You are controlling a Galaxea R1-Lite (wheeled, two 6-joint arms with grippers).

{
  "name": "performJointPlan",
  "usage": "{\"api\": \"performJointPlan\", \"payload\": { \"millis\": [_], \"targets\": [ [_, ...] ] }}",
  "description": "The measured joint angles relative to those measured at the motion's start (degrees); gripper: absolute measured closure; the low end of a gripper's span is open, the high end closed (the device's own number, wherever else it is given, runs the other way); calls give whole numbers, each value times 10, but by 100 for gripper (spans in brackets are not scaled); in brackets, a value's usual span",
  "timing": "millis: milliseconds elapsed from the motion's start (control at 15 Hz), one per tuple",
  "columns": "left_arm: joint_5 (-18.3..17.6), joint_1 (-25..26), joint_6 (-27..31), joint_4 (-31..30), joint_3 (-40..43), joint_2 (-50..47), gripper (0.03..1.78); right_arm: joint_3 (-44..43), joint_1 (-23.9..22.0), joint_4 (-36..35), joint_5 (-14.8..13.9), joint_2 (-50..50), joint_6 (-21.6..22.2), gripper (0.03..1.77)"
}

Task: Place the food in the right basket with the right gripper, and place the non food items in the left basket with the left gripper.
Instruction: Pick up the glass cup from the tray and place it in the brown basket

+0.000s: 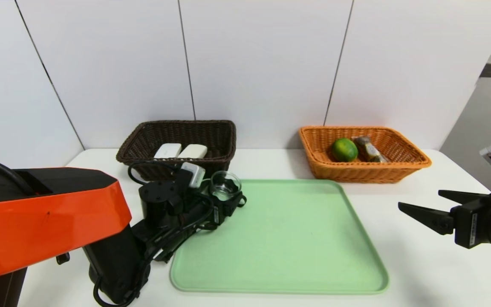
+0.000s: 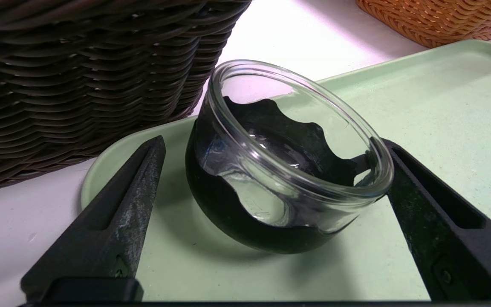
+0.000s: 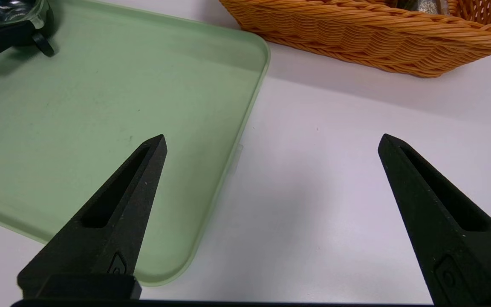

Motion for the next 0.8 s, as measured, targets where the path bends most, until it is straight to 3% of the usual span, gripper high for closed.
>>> {"api": "performJointPlan", "payload": {
  "millis": [533,600,800],
  "targets": [
    [1,0,6,2,0,-7,15,4,0,-1,0,0,-1,9],
    [1,0,8,2,1,-7,35,4,0,-1,0,0,-2,9],
    [4,-2,10,-2,2,-9,57,1,1,-1,0,0,-2,9]
  ]
}}
